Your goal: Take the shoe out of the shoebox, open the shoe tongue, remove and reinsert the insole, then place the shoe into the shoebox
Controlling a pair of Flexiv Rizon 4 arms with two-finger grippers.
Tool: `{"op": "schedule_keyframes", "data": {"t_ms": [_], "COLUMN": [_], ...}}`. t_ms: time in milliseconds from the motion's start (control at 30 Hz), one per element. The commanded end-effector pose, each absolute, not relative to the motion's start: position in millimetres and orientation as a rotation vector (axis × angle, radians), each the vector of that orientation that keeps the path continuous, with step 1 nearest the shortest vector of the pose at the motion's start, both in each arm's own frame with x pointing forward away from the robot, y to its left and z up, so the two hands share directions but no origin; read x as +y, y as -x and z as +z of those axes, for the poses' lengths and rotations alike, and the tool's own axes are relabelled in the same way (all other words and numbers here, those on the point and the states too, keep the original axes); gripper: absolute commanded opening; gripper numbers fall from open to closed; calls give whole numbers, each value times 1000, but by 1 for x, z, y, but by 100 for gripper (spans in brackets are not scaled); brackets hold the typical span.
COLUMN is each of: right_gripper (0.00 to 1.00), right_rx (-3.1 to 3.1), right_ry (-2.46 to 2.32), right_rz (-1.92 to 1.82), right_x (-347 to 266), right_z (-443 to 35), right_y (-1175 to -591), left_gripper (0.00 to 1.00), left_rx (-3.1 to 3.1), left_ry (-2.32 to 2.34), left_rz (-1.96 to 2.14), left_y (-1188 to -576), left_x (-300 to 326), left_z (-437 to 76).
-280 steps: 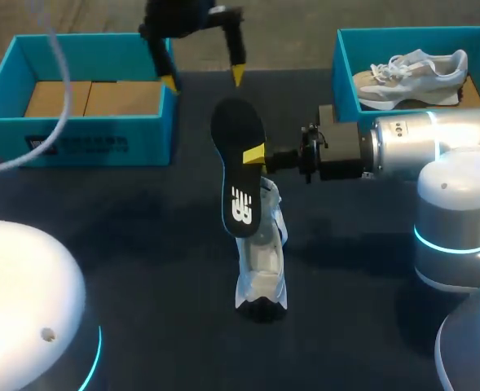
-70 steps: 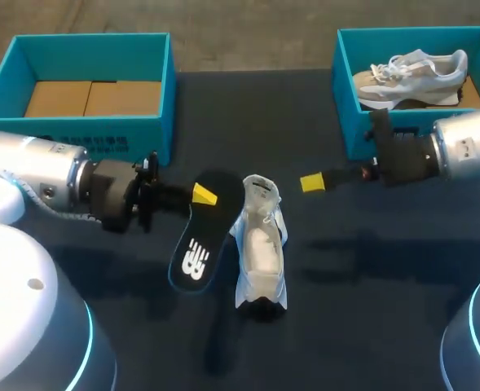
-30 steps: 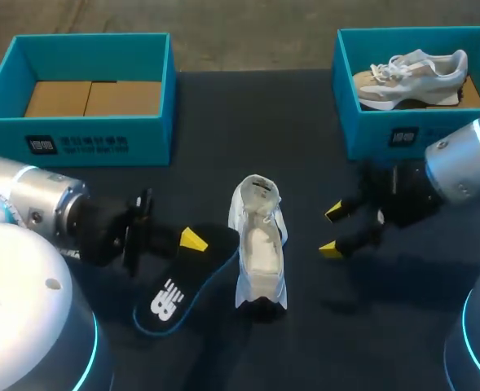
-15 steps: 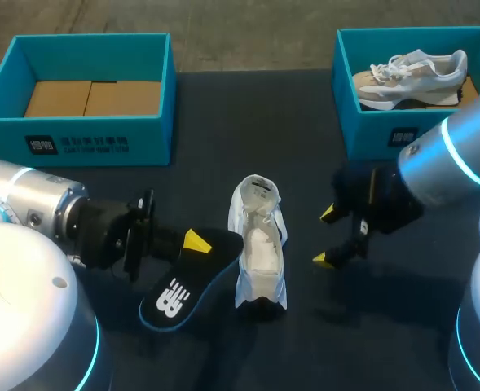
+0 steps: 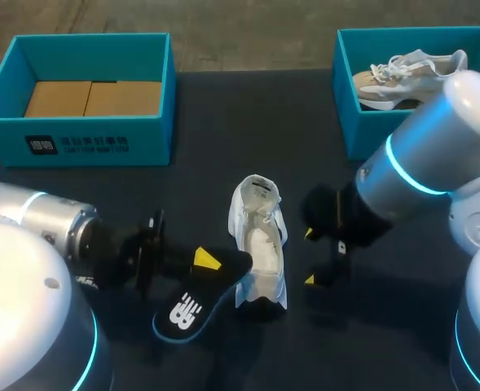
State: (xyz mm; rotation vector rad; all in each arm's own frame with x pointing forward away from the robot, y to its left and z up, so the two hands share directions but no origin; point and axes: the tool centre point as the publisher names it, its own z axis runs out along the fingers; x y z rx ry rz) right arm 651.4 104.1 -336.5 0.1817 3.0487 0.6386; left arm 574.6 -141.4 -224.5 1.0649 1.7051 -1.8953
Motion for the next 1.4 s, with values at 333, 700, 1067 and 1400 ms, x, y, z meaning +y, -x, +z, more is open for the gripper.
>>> {"op": "schedule_keyframes", "data": {"t_ms": [333, 700, 1067, 1400], "right_gripper": [100, 100, 100, 100], "right_rx": [3091, 3109, 3075, 3064], "right_ry": [-197, -183, -187, -185], "right_rz": [546, 440, 360, 344], "right_x": [119, 128, 126, 121], "right_z": [-356, -359, -344, -338], "right_y": [-653, -655, -654, -654], "left_gripper": [0, 0, 0, 0], "left_rx": [1734, 1728, 1754, 1743], "left_ry": [-1097, -1074, -1038, -984], "left_rz": [-1803, -1831, -1831, -1904], "left_y": [-567, -568, -575, -581], "left_x": [-140, -151, -158, -163], "left_z": [-229, -244, -260, -262]}}
